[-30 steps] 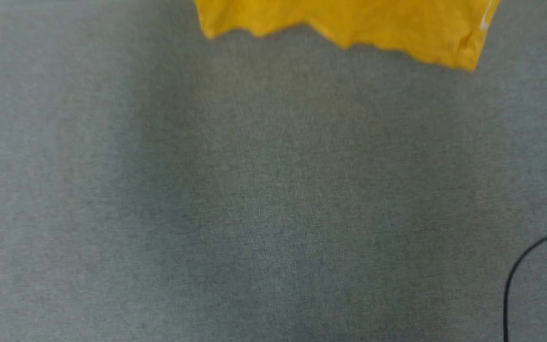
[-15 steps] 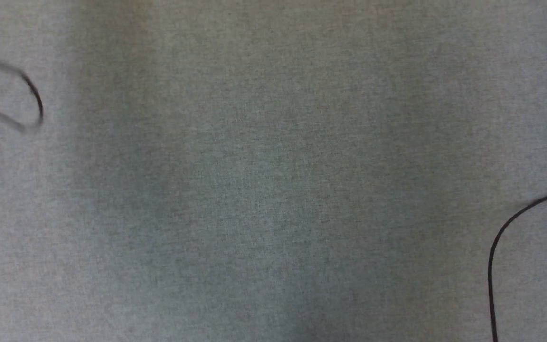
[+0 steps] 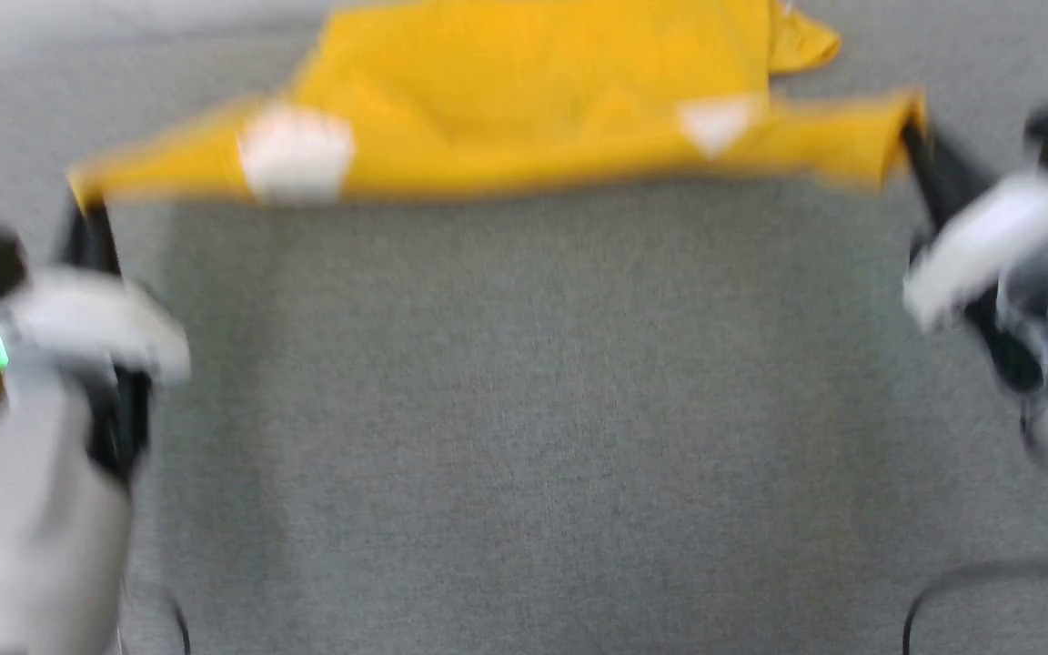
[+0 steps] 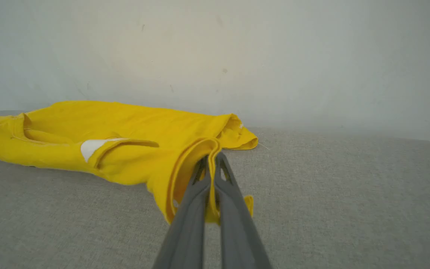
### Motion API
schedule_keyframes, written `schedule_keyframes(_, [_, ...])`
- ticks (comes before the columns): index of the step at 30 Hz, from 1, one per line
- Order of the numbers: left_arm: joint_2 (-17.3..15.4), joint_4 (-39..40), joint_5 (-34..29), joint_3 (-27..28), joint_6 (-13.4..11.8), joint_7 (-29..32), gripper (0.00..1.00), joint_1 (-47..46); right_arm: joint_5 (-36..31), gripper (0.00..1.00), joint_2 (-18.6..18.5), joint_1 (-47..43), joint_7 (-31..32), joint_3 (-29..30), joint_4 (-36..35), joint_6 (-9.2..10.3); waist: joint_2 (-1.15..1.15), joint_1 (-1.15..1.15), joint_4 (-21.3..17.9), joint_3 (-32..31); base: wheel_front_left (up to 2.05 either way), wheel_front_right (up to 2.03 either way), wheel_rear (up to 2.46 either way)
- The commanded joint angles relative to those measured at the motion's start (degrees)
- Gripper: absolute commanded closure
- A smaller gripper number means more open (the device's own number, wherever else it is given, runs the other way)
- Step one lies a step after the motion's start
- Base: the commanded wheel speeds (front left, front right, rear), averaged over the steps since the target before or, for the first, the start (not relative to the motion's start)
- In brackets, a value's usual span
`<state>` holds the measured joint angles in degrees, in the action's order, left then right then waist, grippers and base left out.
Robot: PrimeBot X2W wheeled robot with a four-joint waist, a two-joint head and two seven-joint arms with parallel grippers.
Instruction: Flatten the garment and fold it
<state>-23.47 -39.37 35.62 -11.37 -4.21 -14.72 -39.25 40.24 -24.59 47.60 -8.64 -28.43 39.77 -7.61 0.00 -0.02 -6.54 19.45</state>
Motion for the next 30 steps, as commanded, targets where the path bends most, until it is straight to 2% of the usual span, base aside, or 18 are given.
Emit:
schedule_keyframes(1, [-0.3, 3.4, 0.0, 0.4, -1.5, -0.2, 1.0, 6.5, 0.8, 1.0, -0.9, -5.2, 0.5, 0.1, -2.5, 0.12, 0.0, 0.02, 1.4, -9.7, 0.0, 0.0, 0.0])
schedule_keyframes(5, [-1.5, 14.2, 0.6, 1.1, -6.0, 2.1, 1.0, 21.8, 1.4, 1.0, -2.2, -17.0, 3.1, 2.8, -9.1, 0.12, 0.0, 0.02, 1.1, -14.6, 0.0, 0.0, 0.0])
schedule_keyframes(10, [-3.8, 29.2, 1.2, 1.9, -12.9, 8.5, 1.0, 39.2, -1.0, 1.0, -1.4, -31.9, 7.2, 9.9, -17.6, 0.12, 0.0, 0.02, 1.2, -19.1, 0.0, 0.0, 0.0])
schedule_keyframes(14, [-5.8, 39.9, 1.5, 1.8, -17.9, 14.9, 1.0, 51.6, -5.9, 1.0, 1.6, -43.5, 11.7, 17.8, -25.0, 0.12, 0.0, 0.02, 1.6, -22.0, 0.0, 0.0, 0.0])
schedule_keyframes(18, [-7.3, 48.0, 1.9, 1.2, -21.8, 20.4, 1.0, 60.6, -11.5, 1.0, 6.9, -54.9, 17.4, 26.4, -33.3, 0.12, 0.0, 0.02, 2.6, -23.7, 0.0, 0.0, 0.0])
schedule_keyframes(23, [-7.8, 52.8, 2.2, 0.4, -25.0, 24.2, 1.0, 67.1, -17.2, 1.0, 14.7, -66.2, 24.8, 34.1, -42.1, 0.12, 0.0, 0.02, 3.5, -23.9, 0.0, 0.0, 0.0])
schedule_keyframes(29, [-6.8, 54.2, 3.1, -0.9, -26.3, 26.1, 1.0, 70.0, -22.9, 1.0, 18.1, -71.1, 27.8, 36.3, -44.9, 0.12, 0.0, 0.02, 3.8, -22.9, 0.0, 0.0, 0.0])
schedule_keyframes(30, [-6.5, 54.2, 3.3, -1.0, -26.4, 26.1, 1.0, 70.3, -23.7, 0.97, 18.3, -71.4, 28.0, 36.2, -44.5, 0.12, 0.0, 0.02, 3.8, -22.6, 0.0, 0.0, 0.0])
